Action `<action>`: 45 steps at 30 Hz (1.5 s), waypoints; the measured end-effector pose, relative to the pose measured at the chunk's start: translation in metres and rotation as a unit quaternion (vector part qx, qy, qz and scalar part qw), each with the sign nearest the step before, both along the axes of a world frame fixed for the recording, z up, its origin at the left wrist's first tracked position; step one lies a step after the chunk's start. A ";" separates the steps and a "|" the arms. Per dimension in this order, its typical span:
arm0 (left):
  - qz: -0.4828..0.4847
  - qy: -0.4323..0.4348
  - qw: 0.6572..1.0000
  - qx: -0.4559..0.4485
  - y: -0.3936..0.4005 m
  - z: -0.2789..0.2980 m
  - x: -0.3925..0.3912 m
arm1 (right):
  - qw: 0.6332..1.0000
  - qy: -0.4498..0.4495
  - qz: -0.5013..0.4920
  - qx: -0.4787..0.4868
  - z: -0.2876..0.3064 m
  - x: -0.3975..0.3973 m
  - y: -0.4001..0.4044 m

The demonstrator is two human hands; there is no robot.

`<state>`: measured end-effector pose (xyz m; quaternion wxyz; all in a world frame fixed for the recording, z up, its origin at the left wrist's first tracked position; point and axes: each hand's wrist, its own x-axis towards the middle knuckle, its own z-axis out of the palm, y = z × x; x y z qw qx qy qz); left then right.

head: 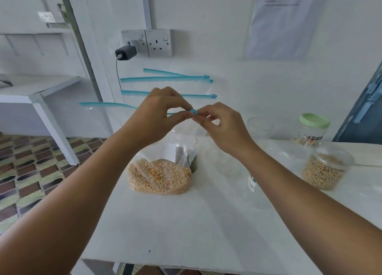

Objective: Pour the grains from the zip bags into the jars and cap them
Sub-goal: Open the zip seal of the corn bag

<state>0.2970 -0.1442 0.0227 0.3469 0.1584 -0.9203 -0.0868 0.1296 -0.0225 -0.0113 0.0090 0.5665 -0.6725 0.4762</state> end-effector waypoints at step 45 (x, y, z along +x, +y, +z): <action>0.279 0.050 0.956 -0.070 -0.013 -0.008 0.082 | 0.996 0.047 -0.015 0.075 -0.001 -0.029 -0.009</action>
